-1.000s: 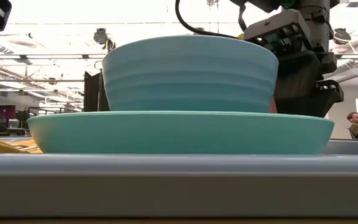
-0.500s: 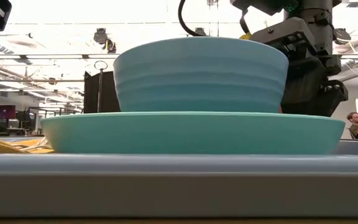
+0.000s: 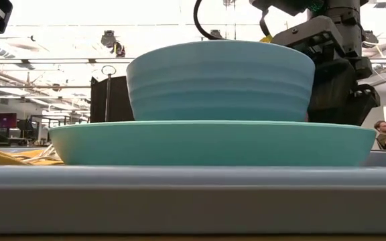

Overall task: Set up tray
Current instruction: Adjust the light blue plate on the blue tray, then put the light yellow knife on top of the yellow napkin

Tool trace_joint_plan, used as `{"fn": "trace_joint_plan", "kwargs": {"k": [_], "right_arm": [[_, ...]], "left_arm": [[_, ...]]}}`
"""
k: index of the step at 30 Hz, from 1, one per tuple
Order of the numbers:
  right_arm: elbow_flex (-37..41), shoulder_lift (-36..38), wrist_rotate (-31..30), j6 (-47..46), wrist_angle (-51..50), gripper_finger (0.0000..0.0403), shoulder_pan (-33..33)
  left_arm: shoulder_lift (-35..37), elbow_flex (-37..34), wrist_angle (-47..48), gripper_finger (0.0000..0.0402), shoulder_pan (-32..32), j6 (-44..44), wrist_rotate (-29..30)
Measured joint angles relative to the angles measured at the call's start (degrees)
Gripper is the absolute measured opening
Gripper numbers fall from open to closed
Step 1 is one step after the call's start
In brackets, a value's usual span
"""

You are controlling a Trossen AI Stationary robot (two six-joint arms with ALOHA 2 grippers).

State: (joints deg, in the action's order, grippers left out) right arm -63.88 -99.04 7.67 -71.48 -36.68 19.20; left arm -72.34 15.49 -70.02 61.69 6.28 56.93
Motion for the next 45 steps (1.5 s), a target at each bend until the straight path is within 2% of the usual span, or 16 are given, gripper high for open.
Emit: {"fn": "trace_joint_plan", "kwargs": {"k": [14,21,25,45], "right_arm": [[0.14,-0.04,3.23,-1.54,-2.53,0.0212,0.00],[0.13,-0.04,3.30,0.38,0.20,0.0212,-0.11],[0.13,0.24,5.66,0.80,2.52,0.0212,-0.13],[0.11,6.33,5.72,0.15,2.14,0.0212,-0.11]], "left_arm": [[-0.02,0.00,0.00,0.0085,0.00,0.00,0.00],[-0.02,0.00,-0.02,0.0085,0.00,0.00,0.00],[-0.02,0.00,-0.01,0.0085,0.00,0.00,0.00],[-0.02,0.00,-0.01,0.0085,0.00,0.00,-0.02]]}}
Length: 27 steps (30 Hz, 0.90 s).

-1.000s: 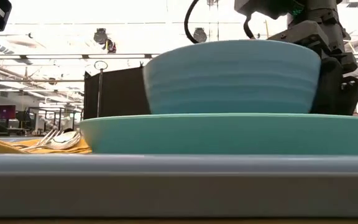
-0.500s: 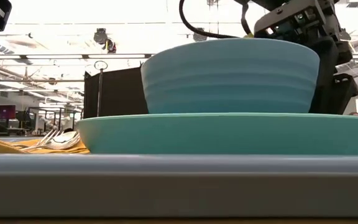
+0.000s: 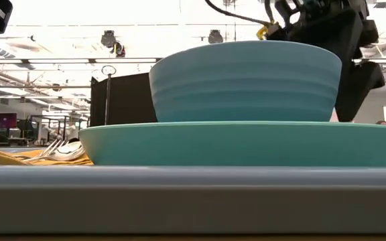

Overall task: Set up tray
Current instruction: Put the light yellow knife on top of the yellow napkin

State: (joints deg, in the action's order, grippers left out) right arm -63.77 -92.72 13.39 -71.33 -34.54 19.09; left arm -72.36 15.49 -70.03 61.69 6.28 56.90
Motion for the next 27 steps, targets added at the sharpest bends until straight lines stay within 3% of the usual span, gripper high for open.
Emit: {"fn": "trace_joint_plan", "kwargs": {"k": [10,16,21,27], "right_arm": [[-0.02,6.09,-4.65,0.20,0.19,0.0212,0.11],[-0.03,6.03,-4.48,0.83,5.04,0.0212,0.87],[-0.02,5.76,-7.54,6.18,14.03,0.0212,0.51],[-0.04,6.09,-8.63,21.11,27.95,0.0212,-3.58]], "left_arm": [[0.00,0.01,-0.01,0.0085,0.00,0.00,0.00],[0.00,0.00,-0.01,0.0085,0.00,0.00,0.01],[0.00,0.02,-0.01,0.0085,0.00,0.00,0.02],[0.00,0.02,-0.02,0.0085,-0.09,-0.52,0.15]]}}
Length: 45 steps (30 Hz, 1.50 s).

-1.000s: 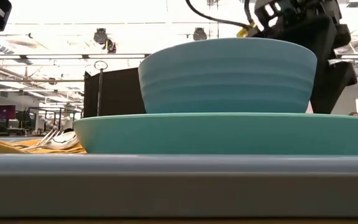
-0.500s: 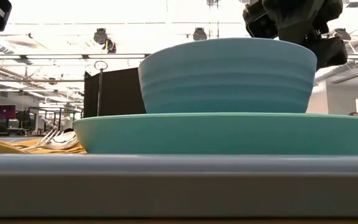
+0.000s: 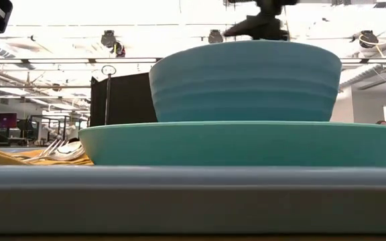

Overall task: Set up tray
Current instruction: Put the light yellow knife on top of the yellow napkin

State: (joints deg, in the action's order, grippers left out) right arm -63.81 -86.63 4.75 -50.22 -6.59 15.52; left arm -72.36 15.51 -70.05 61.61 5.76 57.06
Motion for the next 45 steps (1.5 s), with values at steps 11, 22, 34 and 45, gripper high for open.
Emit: {"fn": "trace_joint_plan", "kwargs": {"k": [11,22,34,45], "right_arm": [[0.02,0.00,-5.41,28.61,13.62,0.0212,-3.87],[0.02,0.00,-13.92,46.82,15.84,0.0212,-3.18],[0.02,0.15,-13.81,54.58,18.62,0.0212,-6.39],[0.02,1.10,-13.75,56.05,16.36,0.0212,-9.00]], "left_arm": [[0.02,0.00,-0.95,0.0085,-8.11,-1.28,7.89],[7.59,0.00,2.34,0.0085,-20.65,1.54,13.07],[11.59,1.01,39.74,0.0085,-47.30,39.94,-15.55],[12.74,21.95,92.63,0.0085,-74.36,39.43,-38.18]]}}
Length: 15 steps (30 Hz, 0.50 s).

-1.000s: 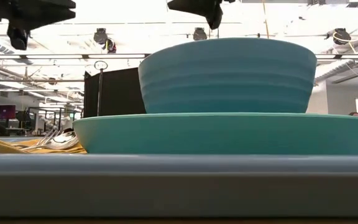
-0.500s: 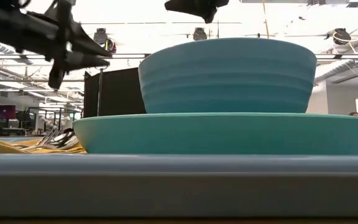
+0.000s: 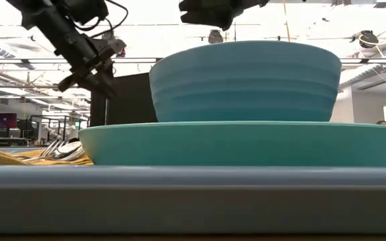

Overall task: Set up tray
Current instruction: Put the light yellow knife on top of the yellow napkin

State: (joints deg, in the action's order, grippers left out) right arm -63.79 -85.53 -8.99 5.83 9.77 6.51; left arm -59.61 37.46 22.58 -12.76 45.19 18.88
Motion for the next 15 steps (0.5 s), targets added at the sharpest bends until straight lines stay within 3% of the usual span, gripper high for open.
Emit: {"fn": "trace_joint_plan", "kwargs": {"k": [4,10,15], "right_arm": [[-0.02,2.18,-0.15,-0.15,-3.25,0.0212,-0.72],[3.02,4.76,-0.19,-3.45,-4.78,0.0212,-0.88],[6.96,8.60,-0.16,-5.61,-3.57,0.0212,-1.05]], "left_arm": [[0.00,3.90,2.97,0.0085,-9.16,-5.50,-7.80],[-0.85,4.13,4.56,0.0085,-21.98,-7.79,-17.48],[-4.39,4.16,8.88,0.0085,-26.37,-6.52,-18.50]]}}
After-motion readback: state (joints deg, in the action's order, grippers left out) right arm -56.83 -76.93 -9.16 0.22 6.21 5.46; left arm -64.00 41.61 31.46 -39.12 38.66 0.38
